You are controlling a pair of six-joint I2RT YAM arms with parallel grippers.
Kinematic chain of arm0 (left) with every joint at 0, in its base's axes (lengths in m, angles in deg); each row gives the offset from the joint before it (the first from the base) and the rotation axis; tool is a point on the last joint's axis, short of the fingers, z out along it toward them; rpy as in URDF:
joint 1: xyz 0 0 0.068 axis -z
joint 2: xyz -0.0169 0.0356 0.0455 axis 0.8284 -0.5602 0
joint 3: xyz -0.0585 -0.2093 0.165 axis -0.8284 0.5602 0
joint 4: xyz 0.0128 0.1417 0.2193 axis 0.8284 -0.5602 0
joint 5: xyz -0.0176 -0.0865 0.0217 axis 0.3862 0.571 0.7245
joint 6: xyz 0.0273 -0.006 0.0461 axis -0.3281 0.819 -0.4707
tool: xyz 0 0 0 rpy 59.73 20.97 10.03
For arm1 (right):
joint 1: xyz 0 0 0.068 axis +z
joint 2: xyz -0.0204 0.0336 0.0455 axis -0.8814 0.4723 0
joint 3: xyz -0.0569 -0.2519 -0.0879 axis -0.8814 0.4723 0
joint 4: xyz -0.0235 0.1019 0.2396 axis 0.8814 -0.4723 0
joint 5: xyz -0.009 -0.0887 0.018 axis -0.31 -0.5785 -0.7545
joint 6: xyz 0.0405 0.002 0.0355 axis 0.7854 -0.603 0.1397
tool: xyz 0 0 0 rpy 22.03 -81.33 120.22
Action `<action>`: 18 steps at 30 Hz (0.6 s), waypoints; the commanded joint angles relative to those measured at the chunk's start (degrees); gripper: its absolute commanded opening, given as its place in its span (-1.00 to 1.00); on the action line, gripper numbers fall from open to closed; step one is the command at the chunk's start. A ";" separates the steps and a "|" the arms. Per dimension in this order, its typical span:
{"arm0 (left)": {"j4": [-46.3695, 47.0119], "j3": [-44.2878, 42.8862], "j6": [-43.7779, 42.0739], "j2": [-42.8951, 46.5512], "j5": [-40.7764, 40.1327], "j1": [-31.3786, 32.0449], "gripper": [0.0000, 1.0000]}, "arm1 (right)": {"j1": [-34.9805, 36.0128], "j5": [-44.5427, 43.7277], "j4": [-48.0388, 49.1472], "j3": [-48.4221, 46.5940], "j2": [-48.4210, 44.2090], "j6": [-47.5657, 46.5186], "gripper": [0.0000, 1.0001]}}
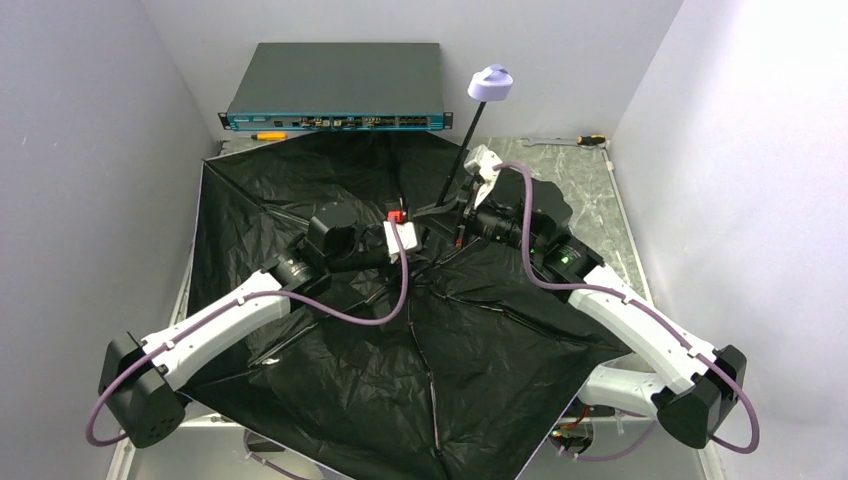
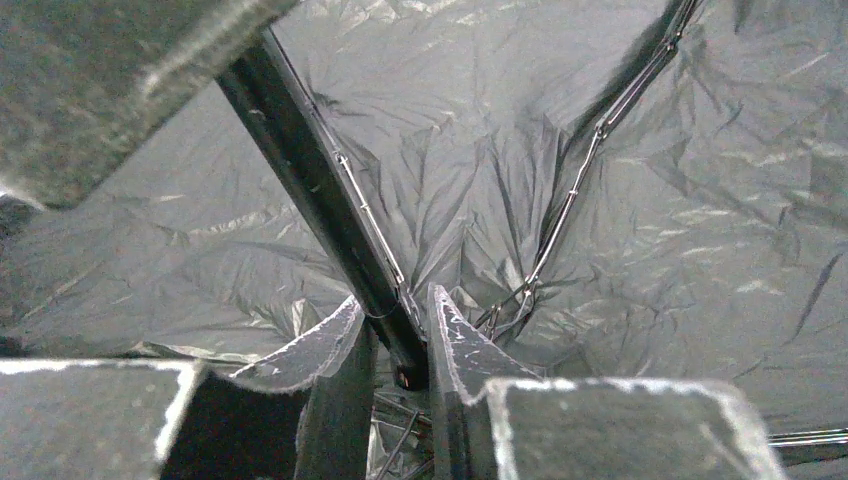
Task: Open the umbrella
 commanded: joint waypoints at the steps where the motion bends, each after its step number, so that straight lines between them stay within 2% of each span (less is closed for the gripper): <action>1: -2.47 7.01 -3.73 0.95 -2.66 -0.45 -0.50 | 0.60 -0.33 6.25 -4.61 -1.79 1.93 -1.00; 5: -4.44 11.69 -3.32 0.54 -4.53 -1.79 -0.57 | 0.55 -1.30 5.76 -7.36 -2.14 2.29 -1.00; 8: -7.94 11.44 -4.01 -3.06 -6.15 -2.02 -0.45 | 0.51 -2.05 6.38 -8.86 -2.10 2.98 -1.00; 10: -8.49 11.18 -3.65 -4.68 -6.34 -2.17 -0.47 | 0.49 -2.14 7.29 -9.40 -1.96 3.44 -1.00; 14: -7.26 10.60 -1.12 -5.83 -3.01 -2.67 -0.58 | 0.51 -4.02 10.15 -9.15 -2.02 3.90 -1.00; 16: -7.21 9.85 0.85 -6.36 0.45 -3.39 -0.55 | 0.51 -5.73 11.94 -8.70 -2.17 3.88 -1.00; 18: -6.16 9.80 3.26 -6.51 2.44 -4.25 -0.43 | 0.54 -7.68 13.63 -8.37 -2.24 3.82 -1.00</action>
